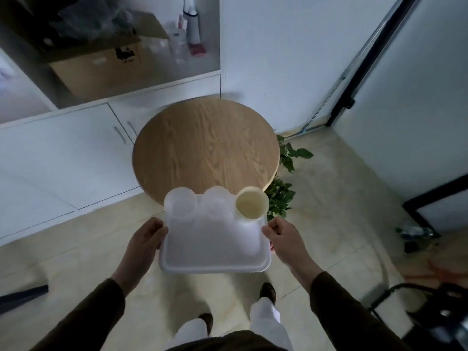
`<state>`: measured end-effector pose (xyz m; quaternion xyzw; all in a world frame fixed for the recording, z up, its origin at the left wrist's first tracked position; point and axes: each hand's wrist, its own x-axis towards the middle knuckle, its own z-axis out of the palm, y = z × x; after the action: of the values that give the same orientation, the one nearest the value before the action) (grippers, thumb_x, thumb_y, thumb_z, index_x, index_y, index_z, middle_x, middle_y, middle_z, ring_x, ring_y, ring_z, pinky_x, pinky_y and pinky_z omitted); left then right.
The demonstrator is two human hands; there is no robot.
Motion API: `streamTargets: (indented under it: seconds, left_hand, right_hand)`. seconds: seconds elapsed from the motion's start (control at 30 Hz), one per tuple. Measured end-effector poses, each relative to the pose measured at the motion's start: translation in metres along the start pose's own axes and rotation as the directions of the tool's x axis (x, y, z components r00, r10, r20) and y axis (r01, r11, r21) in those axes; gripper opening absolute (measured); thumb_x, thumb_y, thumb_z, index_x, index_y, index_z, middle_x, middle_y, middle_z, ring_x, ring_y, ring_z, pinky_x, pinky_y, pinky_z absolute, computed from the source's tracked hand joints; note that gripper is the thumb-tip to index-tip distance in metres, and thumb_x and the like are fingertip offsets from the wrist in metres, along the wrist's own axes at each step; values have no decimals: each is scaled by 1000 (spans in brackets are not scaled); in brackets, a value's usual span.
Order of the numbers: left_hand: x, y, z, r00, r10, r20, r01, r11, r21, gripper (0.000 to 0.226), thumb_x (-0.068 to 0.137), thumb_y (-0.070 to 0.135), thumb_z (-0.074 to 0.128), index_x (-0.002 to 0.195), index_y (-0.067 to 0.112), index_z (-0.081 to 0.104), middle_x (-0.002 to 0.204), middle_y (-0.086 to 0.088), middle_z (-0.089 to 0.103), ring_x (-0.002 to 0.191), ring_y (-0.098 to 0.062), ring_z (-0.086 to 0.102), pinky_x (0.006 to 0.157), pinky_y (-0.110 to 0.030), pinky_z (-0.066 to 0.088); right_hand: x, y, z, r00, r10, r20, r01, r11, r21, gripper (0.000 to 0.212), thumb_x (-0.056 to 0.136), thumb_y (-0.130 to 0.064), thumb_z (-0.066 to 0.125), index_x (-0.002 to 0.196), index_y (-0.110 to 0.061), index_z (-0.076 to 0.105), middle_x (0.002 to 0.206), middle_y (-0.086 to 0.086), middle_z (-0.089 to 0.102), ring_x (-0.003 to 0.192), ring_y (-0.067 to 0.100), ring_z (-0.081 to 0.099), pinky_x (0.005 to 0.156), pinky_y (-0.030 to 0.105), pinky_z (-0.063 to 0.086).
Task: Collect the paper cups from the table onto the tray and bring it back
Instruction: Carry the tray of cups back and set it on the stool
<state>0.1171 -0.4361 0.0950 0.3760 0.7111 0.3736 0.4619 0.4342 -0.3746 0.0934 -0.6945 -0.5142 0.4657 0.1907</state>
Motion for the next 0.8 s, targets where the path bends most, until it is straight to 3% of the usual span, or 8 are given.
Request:
streamTargets:
  seconds: [0.07, 0.2, 0.3, 0.43, 0.5, 0.63, 0.73, 0.8]
  left_hand:
    - [5, 13, 28, 999, -5, -32, 5, 1000, -12, 23, 107, 10, 52, 90, 0, 65, 72, 3, 66, 55, 1, 60, 57, -17, 49]
    - [18, 32, 64, 994, -8, -107, 4, 999, -41, 19, 100, 13, 58, 83, 11, 66, 65, 5, 58, 64, -18, 46, 63, -34, 36]
    - [31, 43, 87, 987, -28, -157, 19, 998, -58, 20, 104, 0, 54, 87, 5, 65, 71, -8, 51, 64, -20, 41, 59, -29, 36]
    - [54, 51, 99, 982, -51, -183, 37, 996, -79, 15, 104, 1, 52, 99, -6, 65, 74, -12, 52, 66, -21, 41, 62, -31, 35]
    - [69, 56, 100, 978, -68, -197, 55, 996, -73, 15, 104, 0, 51, 98, -4, 65, 72, -8, 54, 66, -19, 42, 61, -30, 35]
    - [106, 65, 99, 968, -91, -234, 76, 995, -71, 15, 103, 0, 53, 98, 2, 67, 64, 11, 67, 58, -5, 55, 61, -23, 44]
    - [140, 70, 95, 963, -105, -247, 84, 992, -94, 13, 103, 0, 54, 102, -5, 66, 83, -8, 68, 73, -19, 59, 67, -27, 45]
    - [166, 72, 87, 961, -117, -252, 93, 990, -104, 15, 103, -4, 53, 95, 1, 65, 82, -9, 64, 73, -22, 55, 67, -29, 44]
  right_hand:
    - [29, 2, -26, 999, -26, 39, 27, 1000, -12, 16, 94, -26, 63, 86, -13, 62, 85, 13, 71, 80, 38, 67, 76, 51, 57]
    - [79, -9, -69, 992, -90, 88, 94, 995, -45, 18, 93, -27, 64, 78, -20, 59, 80, 6, 69, 70, 22, 61, 70, 43, 54]
    - [114, -19, -91, 984, -102, 146, 113, 991, -67, 17, 94, -28, 63, 80, -19, 61, 84, 6, 72, 75, 25, 66, 73, 45, 57]
    - [158, -39, -100, 972, -132, 196, 150, 985, -84, 18, 96, -27, 61, 81, -17, 60, 85, 8, 72, 74, 27, 67, 71, 45, 58]
    - [182, -51, -97, 967, -128, 220, 154, 982, -106, 19, 97, -26, 61, 80, -20, 59, 86, 8, 71, 75, 25, 67, 70, 41, 57]
    - [232, -71, -85, 954, -120, 273, 155, 982, -112, 16, 97, -28, 61, 84, -21, 63, 87, 6, 72, 84, 28, 71, 82, 51, 61]
    - [268, -93, -72, 952, -91, 291, 143, 976, -162, 14, 99, -30, 60, 90, -20, 66, 91, 5, 74, 87, 26, 72, 83, 46, 61]
    - [295, -108, -59, 950, -80, 300, 136, 976, -170, 13, 99, -29, 61, 91, -19, 66, 91, 7, 74, 88, 28, 72, 84, 47, 61]
